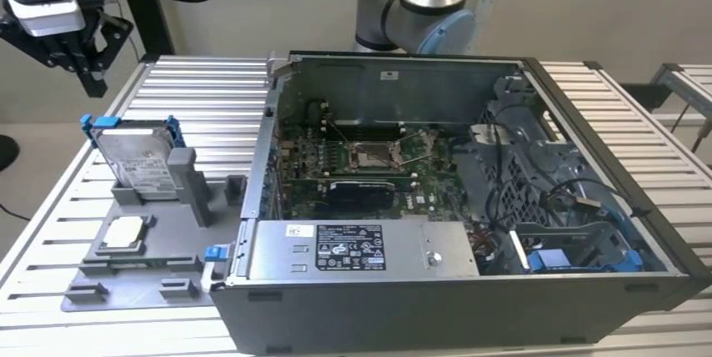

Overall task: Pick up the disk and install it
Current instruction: 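Reach for the disk, then pick up the disk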

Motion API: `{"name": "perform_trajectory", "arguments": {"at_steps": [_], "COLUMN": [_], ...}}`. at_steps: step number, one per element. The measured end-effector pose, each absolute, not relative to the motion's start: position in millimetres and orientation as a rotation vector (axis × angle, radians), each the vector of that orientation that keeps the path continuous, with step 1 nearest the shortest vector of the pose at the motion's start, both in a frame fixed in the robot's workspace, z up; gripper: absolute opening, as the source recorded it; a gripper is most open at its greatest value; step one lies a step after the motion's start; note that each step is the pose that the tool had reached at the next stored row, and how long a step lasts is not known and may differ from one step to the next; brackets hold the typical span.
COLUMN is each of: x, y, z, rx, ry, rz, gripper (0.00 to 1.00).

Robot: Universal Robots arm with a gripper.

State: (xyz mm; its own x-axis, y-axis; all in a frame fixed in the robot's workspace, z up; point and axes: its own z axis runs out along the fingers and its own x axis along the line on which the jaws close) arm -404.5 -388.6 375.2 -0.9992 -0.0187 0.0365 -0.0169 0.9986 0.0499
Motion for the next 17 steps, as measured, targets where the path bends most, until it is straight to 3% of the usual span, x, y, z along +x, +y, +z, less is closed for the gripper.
{"name": "perform_trajectory", "arguments": {"at_steps": [17], "x": [-421], "y": [-389], "z": [372], "rx": [0.043], "ry": [-3.132], "rz": [-0.074], "gripper": [0.0]}}
